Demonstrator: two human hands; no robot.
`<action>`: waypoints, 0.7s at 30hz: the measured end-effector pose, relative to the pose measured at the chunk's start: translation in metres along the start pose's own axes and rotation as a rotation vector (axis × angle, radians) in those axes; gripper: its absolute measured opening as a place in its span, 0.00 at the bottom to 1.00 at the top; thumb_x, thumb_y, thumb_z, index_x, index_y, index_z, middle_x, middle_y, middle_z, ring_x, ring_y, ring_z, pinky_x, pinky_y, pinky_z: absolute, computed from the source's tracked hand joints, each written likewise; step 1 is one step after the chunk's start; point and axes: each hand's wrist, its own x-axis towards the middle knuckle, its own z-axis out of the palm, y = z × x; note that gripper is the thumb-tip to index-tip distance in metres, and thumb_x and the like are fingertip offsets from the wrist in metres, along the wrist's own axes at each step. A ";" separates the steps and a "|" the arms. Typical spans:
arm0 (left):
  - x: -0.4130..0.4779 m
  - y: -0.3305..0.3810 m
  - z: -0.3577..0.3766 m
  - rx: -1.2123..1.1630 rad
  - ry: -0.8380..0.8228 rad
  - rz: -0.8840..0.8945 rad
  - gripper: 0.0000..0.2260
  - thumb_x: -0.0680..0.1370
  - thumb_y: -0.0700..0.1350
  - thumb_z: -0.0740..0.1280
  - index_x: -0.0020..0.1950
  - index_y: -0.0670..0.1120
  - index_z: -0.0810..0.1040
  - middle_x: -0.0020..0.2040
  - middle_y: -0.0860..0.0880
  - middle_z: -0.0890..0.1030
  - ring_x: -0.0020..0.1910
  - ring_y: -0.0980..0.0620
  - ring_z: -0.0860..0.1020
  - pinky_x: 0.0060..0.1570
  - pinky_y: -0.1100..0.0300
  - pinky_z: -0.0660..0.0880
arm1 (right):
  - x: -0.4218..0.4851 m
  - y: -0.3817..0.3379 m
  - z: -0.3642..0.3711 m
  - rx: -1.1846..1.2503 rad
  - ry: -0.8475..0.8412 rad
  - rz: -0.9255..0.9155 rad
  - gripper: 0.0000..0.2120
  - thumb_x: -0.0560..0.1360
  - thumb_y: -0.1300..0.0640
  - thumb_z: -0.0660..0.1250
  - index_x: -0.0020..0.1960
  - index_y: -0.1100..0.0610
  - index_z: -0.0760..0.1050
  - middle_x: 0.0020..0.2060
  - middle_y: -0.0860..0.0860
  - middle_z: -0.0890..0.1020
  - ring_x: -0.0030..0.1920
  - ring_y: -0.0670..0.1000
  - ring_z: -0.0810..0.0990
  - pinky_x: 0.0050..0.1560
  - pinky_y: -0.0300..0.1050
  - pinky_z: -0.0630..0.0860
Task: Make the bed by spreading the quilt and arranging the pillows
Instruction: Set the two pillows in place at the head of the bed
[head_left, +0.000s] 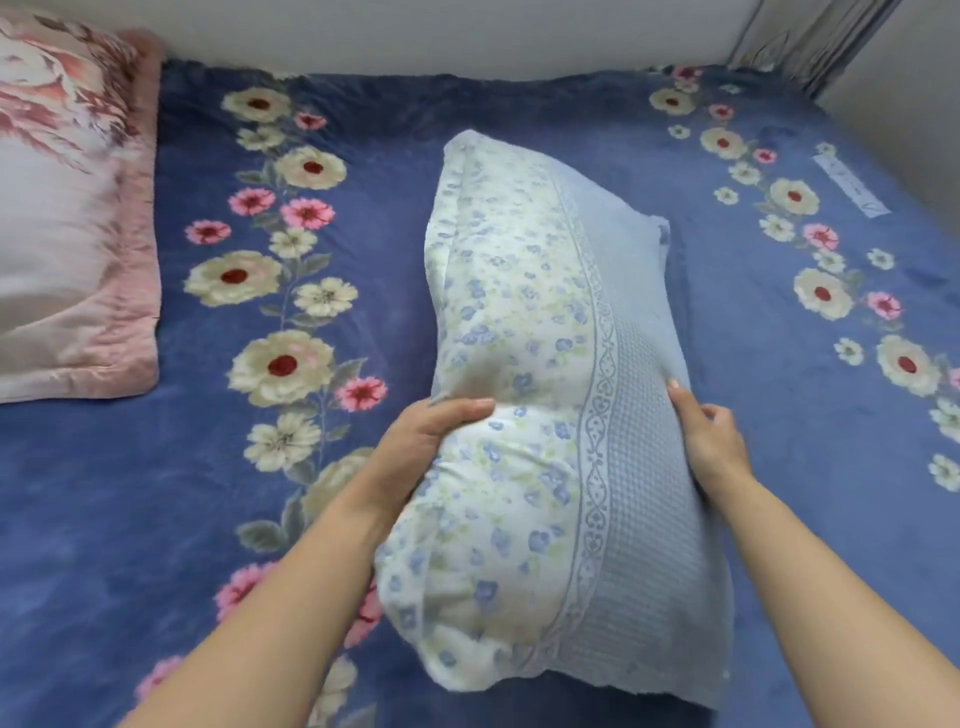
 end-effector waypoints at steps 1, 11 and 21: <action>-0.019 0.010 -0.013 0.017 -0.012 -0.008 0.10 0.71 0.39 0.67 0.47 0.39 0.85 0.49 0.39 0.85 0.45 0.43 0.84 0.44 0.54 0.81 | -0.003 0.002 0.004 0.147 -0.116 0.056 0.45 0.59 0.19 0.61 0.61 0.52 0.74 0.62 0.55 0.78 0.62 0.58 0.75 0.66 0.60 0.69; -0.156 0.077 -0.127 0.349 0.339 -0.101 0.10 0.71 0.36 0.71 0.51 0.41 0.85 0.49 0.42 0.85 0.47 0.43 0.84 0.49 0.50 0.78 | -0.112 -0.047 0.096 0.493 -0.390 0.302 0.42 0.51 0.54 0.81 0.63 0.64 0.75 0.55 0.56 0.83 0.50 0.59 0.83 0.49 0.56 0.81; -0.306 0.099 -0.169 0.441 0.542 0.065 0.08 0.72 0.35 0.73 0.49 0.42 0.83 0.43 0.48 0.86 0.39 0.53 0.85 0.34 0.65 0.77 | -0.263 -0.126 0.098 0.572 -0.493 0.084 0.28 0.57 0.59 0.78 0.56 0.63 0.80 0.52 0.55 0.85 0.49 0.57 0.84 0.49 0.59 0.82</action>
